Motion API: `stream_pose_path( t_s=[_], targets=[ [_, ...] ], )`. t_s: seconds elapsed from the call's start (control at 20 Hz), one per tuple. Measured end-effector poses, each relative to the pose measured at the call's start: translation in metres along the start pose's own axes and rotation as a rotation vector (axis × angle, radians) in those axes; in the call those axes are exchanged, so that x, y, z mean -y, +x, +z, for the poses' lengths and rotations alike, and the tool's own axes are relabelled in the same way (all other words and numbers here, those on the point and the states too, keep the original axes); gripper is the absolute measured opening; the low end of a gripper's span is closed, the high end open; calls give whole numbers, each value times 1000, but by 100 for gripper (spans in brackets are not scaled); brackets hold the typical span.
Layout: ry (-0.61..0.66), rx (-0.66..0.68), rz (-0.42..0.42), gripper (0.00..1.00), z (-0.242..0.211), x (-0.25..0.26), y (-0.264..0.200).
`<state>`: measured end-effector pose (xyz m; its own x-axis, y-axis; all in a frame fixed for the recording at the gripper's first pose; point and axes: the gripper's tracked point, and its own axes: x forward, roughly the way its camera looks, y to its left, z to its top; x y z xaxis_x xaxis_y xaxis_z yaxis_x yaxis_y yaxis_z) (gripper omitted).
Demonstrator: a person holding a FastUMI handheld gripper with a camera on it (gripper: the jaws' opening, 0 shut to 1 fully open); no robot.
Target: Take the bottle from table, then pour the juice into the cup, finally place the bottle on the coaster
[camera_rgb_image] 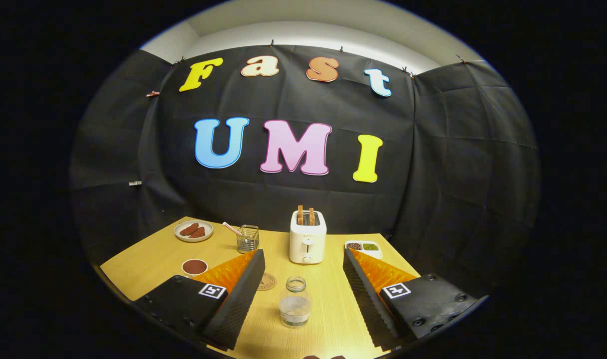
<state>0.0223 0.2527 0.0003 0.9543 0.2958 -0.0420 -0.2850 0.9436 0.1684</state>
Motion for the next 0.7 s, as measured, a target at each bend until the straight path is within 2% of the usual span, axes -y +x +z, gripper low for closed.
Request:
stream_pose_path(
  t_s=[0.15,0.55,0.7],
  targets=[
    [-30,-17,48,97,-21,-4,16],
    [-11,-48,148,98,-94,-13,46],
    [19,-50,156,98,-114,-13,56]
  ],
)
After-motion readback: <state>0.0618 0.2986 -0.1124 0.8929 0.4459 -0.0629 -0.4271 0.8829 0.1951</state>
